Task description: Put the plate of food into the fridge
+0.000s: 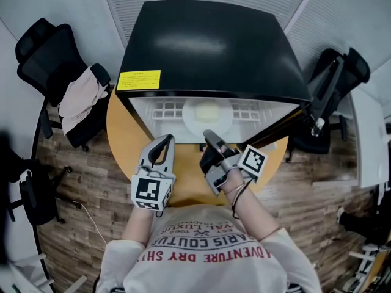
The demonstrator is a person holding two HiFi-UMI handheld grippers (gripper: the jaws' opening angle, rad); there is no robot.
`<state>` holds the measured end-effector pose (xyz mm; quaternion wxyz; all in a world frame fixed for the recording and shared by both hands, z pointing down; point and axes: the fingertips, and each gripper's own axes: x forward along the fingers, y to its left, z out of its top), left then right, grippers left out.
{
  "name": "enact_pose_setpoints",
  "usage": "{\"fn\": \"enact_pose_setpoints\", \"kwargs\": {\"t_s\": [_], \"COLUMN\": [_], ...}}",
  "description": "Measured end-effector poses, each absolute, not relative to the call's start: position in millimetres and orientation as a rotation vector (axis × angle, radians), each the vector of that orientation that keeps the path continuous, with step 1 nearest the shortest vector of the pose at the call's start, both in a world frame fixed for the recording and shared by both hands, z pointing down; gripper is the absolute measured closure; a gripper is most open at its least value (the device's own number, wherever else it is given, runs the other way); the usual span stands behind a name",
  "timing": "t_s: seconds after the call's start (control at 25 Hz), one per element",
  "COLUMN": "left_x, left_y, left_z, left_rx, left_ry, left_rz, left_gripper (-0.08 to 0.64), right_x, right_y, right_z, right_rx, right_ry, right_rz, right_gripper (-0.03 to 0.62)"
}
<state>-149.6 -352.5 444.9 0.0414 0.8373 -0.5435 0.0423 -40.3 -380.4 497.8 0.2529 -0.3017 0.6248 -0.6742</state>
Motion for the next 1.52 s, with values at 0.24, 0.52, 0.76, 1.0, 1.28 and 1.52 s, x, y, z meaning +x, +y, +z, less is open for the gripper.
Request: {"fn": "enact_pose_setpoints", "kwargs": {"t_s": [0.24,0.52,0.76,1.0,1.28,1.52], "left_x": [-149,-151,-149,-148,-140,-139], "left_y": [-361,-370,-370,-371,-369,-366], "left_z": [449,451,454,457,459,456], "left_rx": [2.568,2.568,2.563,2.552,2.561,2.569], "left_ry": [-1.655,-1.651,-1.638,-1.620,-1.596,-1.605], "left_rz": [0.140,0.152,0.152,0.143,0.149,0.148], "left_gripper": [0.534,0.534,0.534,0.534,0.534,0.534], "right_x": [-43,-49,-48,-47,-47,-47], "right_y": [-392,-406,-417,-420,-419,-411], "right_z": [506,505,505,507,506,509], "right_rx": [-0.844,-0.851,-0.851,-0.852,-0.870,-0.863], "right_ry": [1.667,1.625,1.604,1.648,1.736,1.763], "right_rz": [-1.853,-1.853,-1.850,-1.829,-1.797,-1.805], "right_gripper": [0.554,0.548,0.538,0.526,0.522,0.466]}}
